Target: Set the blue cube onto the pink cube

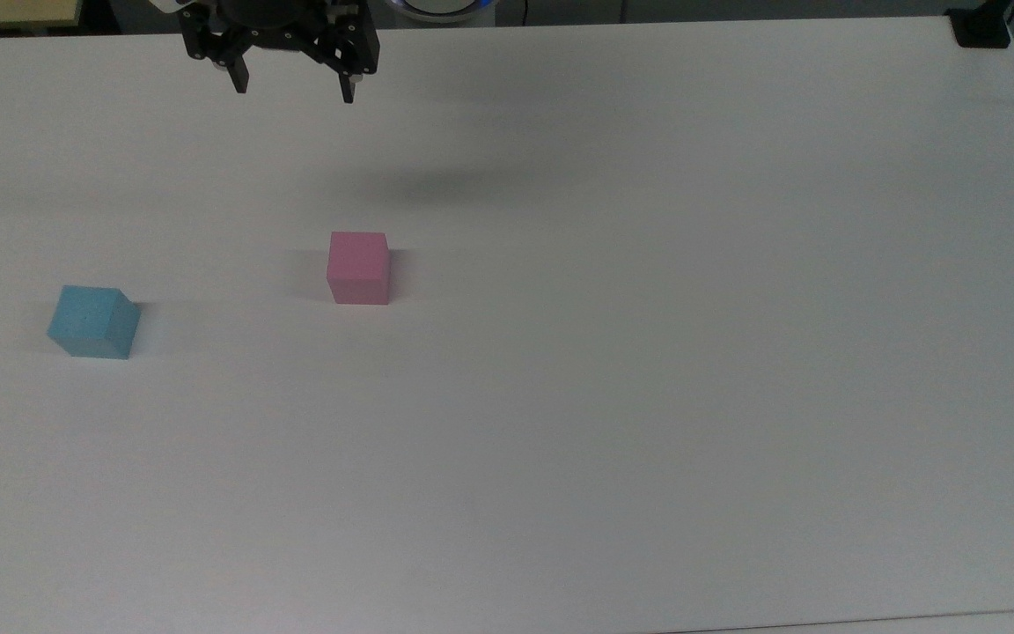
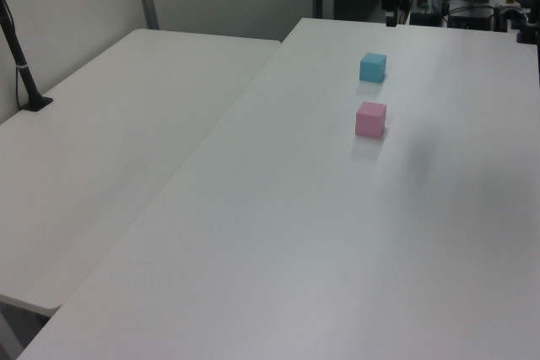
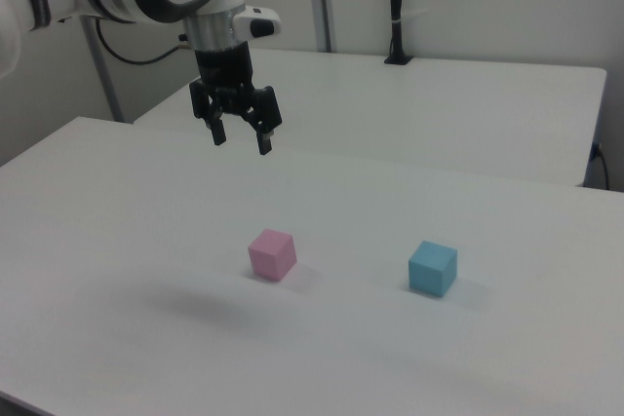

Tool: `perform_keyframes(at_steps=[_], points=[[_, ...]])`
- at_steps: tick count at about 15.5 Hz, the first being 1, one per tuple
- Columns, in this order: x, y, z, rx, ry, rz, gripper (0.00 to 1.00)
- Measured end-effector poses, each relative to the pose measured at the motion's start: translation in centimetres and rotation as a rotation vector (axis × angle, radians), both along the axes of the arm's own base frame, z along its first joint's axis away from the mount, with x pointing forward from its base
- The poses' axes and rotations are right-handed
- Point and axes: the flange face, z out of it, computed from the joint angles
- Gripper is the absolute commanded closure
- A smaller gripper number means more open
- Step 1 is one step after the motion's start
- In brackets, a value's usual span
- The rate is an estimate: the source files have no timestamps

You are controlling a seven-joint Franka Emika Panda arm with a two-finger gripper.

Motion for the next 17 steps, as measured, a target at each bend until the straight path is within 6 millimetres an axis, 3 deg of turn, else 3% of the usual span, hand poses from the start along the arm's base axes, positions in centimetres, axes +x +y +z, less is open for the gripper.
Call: perform_keyframes(at_steps=[17], points=[[-0.02, 0.07, 0.41, 0.000, -0.017, 0.002, 0.00]])
